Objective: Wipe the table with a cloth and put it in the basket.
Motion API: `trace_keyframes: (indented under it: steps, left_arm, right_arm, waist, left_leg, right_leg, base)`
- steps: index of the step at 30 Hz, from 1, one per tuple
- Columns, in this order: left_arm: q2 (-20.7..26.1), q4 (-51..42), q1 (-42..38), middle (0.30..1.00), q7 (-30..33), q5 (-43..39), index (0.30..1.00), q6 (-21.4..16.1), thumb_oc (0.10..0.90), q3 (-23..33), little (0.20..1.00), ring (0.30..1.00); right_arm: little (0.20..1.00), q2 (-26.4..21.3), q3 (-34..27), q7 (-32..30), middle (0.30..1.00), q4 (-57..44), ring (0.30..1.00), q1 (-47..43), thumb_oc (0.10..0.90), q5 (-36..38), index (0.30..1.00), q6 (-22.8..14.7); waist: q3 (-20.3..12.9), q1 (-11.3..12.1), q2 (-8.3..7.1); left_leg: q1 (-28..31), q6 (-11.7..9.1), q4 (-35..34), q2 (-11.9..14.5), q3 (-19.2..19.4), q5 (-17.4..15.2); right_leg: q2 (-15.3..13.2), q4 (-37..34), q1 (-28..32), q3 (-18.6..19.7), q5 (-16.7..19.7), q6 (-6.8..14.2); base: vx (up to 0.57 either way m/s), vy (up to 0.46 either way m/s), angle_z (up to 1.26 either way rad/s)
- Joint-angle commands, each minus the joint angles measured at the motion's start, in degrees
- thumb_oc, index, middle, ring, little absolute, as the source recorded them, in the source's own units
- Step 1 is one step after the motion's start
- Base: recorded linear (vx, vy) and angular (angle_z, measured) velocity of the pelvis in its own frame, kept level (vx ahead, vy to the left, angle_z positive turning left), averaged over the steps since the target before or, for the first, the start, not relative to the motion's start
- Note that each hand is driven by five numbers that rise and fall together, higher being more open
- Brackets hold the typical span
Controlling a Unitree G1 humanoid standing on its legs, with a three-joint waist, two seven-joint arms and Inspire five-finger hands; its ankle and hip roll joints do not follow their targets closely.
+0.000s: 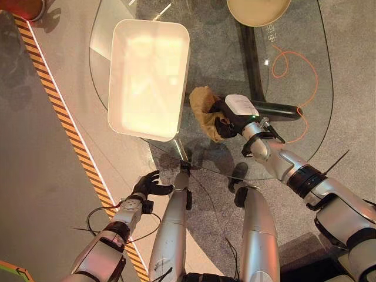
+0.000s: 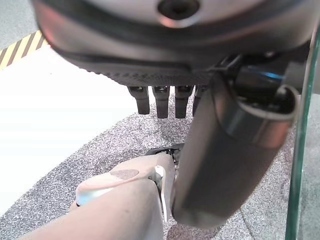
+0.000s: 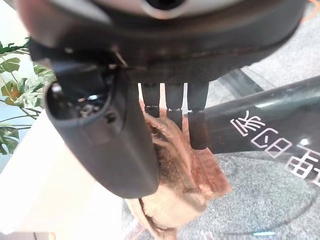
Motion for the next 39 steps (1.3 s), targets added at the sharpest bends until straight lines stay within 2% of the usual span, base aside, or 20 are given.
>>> trace_keyframes:
  steps: [1,7,12,17,22,23,28,29,34,39]
  left_arm:
    - [0.36,2.69,1.48,0.9,1.96,0.35,0.9,-0.78,0.8,2.02,0.9,0.9]
    - [0.27,2.98,1.37,0.9,1.75,-0.4,0.9,-1.23,0.8,2.26,0.9,0.9]
    - [-0.04,3.6,1.02,0.9,-0.55,-10.21,0.9,-1.39,0.8,4.98,0.9,0.9]
    - [-0.36,3.54,1.09,0.9,-0.71,-18.0,0.9,-2.99,0.8,8.58,0.9,0.9]
    - [-0.22,2.51,1.01,0.9,2.22,-22.24,0.9,-5.52,0.8,11.37,0.9,0.9]
    - [-0.1,1.51,1.12,0.9,4.79,-24.73,0.9,-6.95,0.8,13.05,0.9,0.9]
    - [0.41,-0.09,1.21,0.9,10.11,-28.4,0.9,-9.86,0.8,16.99,0.9,0.9]
    - [0.62,-0.74,1.67,0.9,12.2,-30.53,0.9,-11.51,0.8,18.78,0.9,0.9]
    - [1.15,-2.48,2.1,0.9,16.25,-33.76,0.9,-15.31,0.8,22.56,0.9,0.9]
    - [1.08,-4.0,2.63,0.9,16.56,-40.9,0.9,-19.63,0.8,26.33,0.9,0.9]
  right_arm:
    - [0.2,1.61,4.34,2.33,0.3,-7.94,0.3,3.11,0.1,-0.95,0.3,-4.96]
    - [0.2,1.45,4.33,1.28,0.3,-7.88,0.3,3.4,0.1,-0.88,0.3,-4.74]
    - [0.2,1.89,3.29,-0.68,0.3,-6.83,0.3,3.63,0.1,-0.67,0.3,-4.86]
    - [0.2,2.77,0.18,-5.59,0.3,-6.37,0.3,3.88,0.1,2.94,0.3,-2.52]
    - [0.2,3.11,-2.87,-9.5,0.3,-5.83,0.3,4.04,0.1,4.92,0.3,-2.33]
    - [0.2,3.12,-4.76,-11.39,0.3,-5.99,0.3,4.22,0.1,5.61,0.3,-2.43]
    - [0.2,3.16,-8.54,-15.33,0.3,-6.89,0.3,4.1,0.1,7.46,0.3,-2.34]
    - [0.2,3.12,-10.08,-17.7,0.3,-7.54,0.3,4.07,0.1,8.82,0.3,-2.41]
    - [0.2,3.2,-13.95,-21.32,0.3,-8.86,0.3,3.84,0.1,11.4,0.3,-2.92]
    - [0.2,3.38,-17.94,-24.08,0.3,-11.63,0.3,4.42,0.1,12.97,0.3,-4.23]
  waist:
    - [-1.22,-0.68,-0.58]
    - [-1.22,-0.73,-0.68]
    - [-1.22,-0.71,-0.91]
    - [-1.22,-0.64,-0.93]
    - [-1.22,-0.62,-0.94]
    - [-1.22,-0.55,-1.01]
    - [-1.22,-0.3,-1.5]
    - [-1.22,-0.16,-1.6]
    - [-1.22,0.18,-1.85]
    - [-1.22,0.24,-2.07]
  left_leg:
    - [-0.64,2.04,7.07,-2.45,4.7,-6.48]
    - [-0.43,1.95,6.84,-2.37,4.55,-6.41]
    - [-0.34,2.06,6.91,-2.22,4.63,-6.49]
    - [-0.34,2.16,7.61,-2.33,4.46,-6.7]
    - [-0.52,2.27,7.87,-2.19,4.42,-6.8]
    - [-0.71,2.36,8.17,-2.17,4.22,-6.87]
    - [-0.85,2.57,8.29,-2.2,3.81,-6.96]
    - [-0.96,2.63,8.47,-2.14,3.6,-7.06]
    - [-1.13,2.81,8.68,-2.11,3.14,-7.29]
    - [-1.23,2.92,8.67,-2.2,2.8,-7.45]
  right_leg:
    - [1.84,-11.77,1.15,1.51,8.98,3.79]
    - [1.78,-12.13,1.45,1.62,9.08,3.85]
    - [1.66,-12.12,1.58,1.48,9.12,3.93]
    - [1.52,-11.52,1.63,1.58,8.94,3.79]
    - [1.56,-11.11,1.26,1.71,8.87,3.77]
    - [1.6,-10.8,1.1,1.8,8.81,3.79]
    - [1.89,-10.64,1.11,1.75,8.77,3.76]
    - [1.97,-10.48,1.11,1.78,8.59,3.67]
    - [2.2,-9.98,1.11,1.7,8.08,3.44]
    - [2.36,-9.9,1.31,1.56,7.57,3.24]
  base:
    - [0.0,0.0,0.0]
    - [0.0,0.0,0.0]
    - [0.0,0.0,0.0]
    - [0.0,0.0,0.0]
    - [0.0,0.0,0.0]
    - [0.0,0.0,0.0]
    - [0.0,-0.006,0.0]
    - [0.0,0.0,0.0]
    - [0.0,0.0,0.0]
    - [0.0,0.0,-0.01]
